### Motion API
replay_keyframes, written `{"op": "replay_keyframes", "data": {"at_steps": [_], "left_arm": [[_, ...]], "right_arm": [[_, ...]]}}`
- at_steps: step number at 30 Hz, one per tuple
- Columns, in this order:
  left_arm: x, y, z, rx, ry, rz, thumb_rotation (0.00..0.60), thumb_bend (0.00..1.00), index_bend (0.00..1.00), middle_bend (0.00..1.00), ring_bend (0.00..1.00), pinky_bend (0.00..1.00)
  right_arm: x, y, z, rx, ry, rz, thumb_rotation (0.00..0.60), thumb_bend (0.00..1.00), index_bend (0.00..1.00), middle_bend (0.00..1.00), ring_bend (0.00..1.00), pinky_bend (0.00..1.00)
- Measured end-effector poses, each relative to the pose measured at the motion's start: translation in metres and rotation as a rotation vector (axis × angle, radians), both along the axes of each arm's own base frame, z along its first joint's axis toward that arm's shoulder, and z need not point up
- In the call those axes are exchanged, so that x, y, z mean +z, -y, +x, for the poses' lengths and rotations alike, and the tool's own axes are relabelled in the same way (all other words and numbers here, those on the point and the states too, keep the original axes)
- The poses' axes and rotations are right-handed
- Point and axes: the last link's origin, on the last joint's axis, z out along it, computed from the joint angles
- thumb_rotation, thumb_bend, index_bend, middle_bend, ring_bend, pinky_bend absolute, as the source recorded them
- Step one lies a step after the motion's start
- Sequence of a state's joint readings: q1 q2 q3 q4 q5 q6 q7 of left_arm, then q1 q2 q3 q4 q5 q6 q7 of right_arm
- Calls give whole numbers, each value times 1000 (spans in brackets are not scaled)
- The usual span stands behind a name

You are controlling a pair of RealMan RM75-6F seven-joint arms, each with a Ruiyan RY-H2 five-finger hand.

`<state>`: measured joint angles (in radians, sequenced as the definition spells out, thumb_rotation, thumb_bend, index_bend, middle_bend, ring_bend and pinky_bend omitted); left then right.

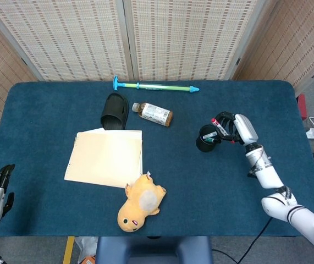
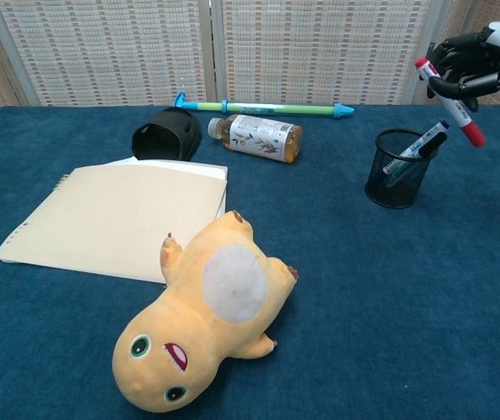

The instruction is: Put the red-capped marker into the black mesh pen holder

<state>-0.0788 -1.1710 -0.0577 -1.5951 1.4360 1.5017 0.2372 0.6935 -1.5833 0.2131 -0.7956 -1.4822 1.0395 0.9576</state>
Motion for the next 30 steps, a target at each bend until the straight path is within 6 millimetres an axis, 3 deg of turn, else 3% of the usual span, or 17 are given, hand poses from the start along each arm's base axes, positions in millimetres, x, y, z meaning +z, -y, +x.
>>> {"op": "replay_keyframes", "data": {"at_steps": [8,17,30], "left_arm": [[-2,-4,-3,20,1,-14,600,430,86,100,229,461],[0,-3,-3,25,10,-9,600,430,92,100,228,461],[-1,-3,-4,28,7,-16,600,429,92,100,229,461]], "right_arm": [[-18,22,3,11,34,43,600,553,802,606,580,732],[-43,21,1,17,17,106,600,553,800,606,561,732],[-38,28,4,16,9,84,600,553,797,606,560,732]]}}
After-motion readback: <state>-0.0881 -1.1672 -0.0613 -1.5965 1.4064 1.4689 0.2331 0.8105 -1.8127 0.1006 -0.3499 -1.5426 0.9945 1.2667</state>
